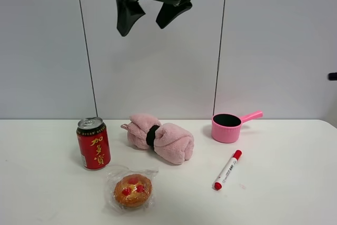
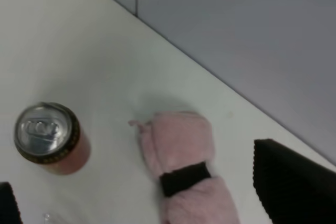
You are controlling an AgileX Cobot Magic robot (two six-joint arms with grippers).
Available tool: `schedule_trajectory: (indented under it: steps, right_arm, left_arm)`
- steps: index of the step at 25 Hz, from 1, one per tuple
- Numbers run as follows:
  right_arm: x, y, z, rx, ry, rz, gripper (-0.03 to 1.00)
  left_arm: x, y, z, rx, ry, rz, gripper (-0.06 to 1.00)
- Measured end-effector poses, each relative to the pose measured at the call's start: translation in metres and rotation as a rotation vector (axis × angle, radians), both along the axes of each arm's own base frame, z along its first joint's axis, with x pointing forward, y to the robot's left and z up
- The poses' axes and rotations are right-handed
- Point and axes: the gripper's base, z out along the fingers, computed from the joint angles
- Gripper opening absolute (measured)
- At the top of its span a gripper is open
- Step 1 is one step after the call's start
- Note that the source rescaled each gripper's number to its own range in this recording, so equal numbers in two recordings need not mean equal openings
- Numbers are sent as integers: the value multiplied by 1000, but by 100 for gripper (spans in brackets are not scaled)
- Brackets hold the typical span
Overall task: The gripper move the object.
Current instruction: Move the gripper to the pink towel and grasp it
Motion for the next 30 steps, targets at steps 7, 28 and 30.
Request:
schedule_trajectory:
  steps: [7, 28, 30]
  right_arm:
    - [16, 18, -34, -57, 56, -9, 93]
    - [86, 14, -201, -299, 221, -158, 100]
    - [90, 14, -208, -283, 214, -161, 100]
  left_arm:
    - [0, 0, 0, 0, 0, 0, 100]
    - [0, 0, 0, 0, 0, 0, 100]
    - [0, 0, 0, 0, 0, 0, 100]
